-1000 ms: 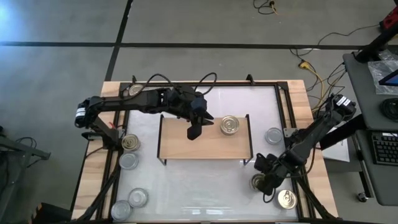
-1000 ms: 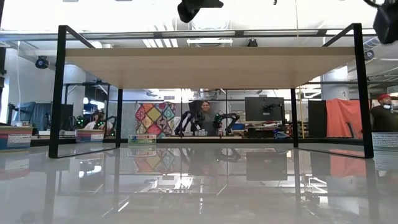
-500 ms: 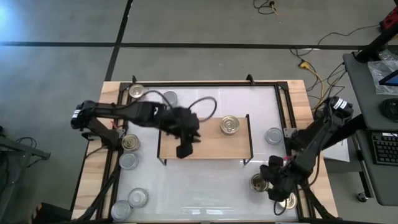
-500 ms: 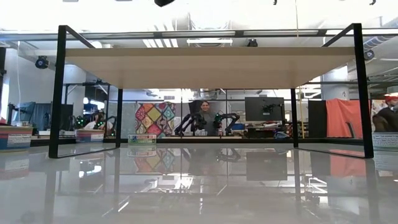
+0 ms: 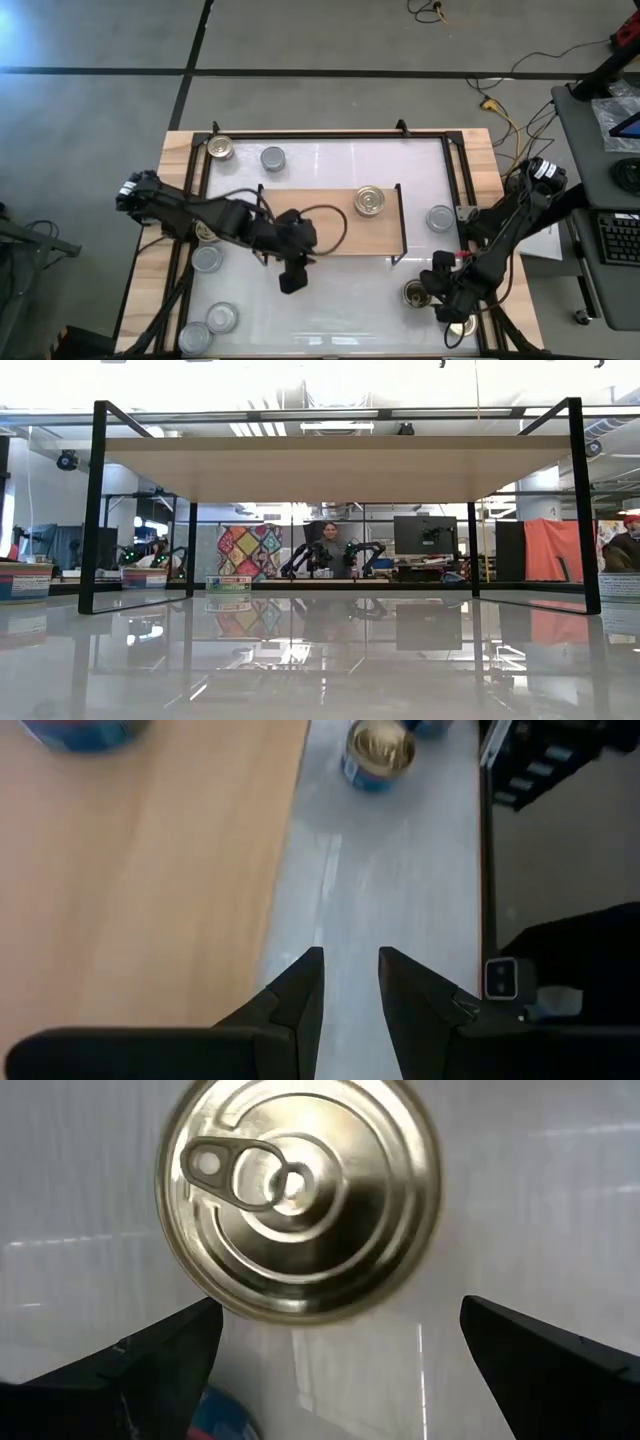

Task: Stack canned seafood by type on shelf
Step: Put the blue-pink tuna can on the shelf

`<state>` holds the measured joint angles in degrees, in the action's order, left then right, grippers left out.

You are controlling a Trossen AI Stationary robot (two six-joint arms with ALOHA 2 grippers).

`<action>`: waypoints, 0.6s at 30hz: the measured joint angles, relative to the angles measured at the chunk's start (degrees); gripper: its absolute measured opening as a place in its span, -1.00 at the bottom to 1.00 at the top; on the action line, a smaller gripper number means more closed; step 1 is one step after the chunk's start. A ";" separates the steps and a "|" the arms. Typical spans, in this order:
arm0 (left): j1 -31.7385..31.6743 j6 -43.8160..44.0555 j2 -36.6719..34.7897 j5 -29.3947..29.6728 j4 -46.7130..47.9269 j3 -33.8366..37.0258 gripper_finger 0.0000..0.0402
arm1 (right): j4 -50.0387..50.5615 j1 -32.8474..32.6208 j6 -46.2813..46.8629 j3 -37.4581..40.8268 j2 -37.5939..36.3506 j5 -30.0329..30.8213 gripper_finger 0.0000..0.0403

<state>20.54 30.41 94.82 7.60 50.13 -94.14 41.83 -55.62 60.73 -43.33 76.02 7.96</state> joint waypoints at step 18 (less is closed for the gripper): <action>3.38 -9.72 17.01 4.47 -9.82 0.15 -0.58 | -19.48 1.33 -5.52 -0.88 12.12 7.86 0.99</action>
<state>23.92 20.70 111.82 12.07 40.31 -93.99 22.35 -54.29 55.21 -44.21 88.14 15.82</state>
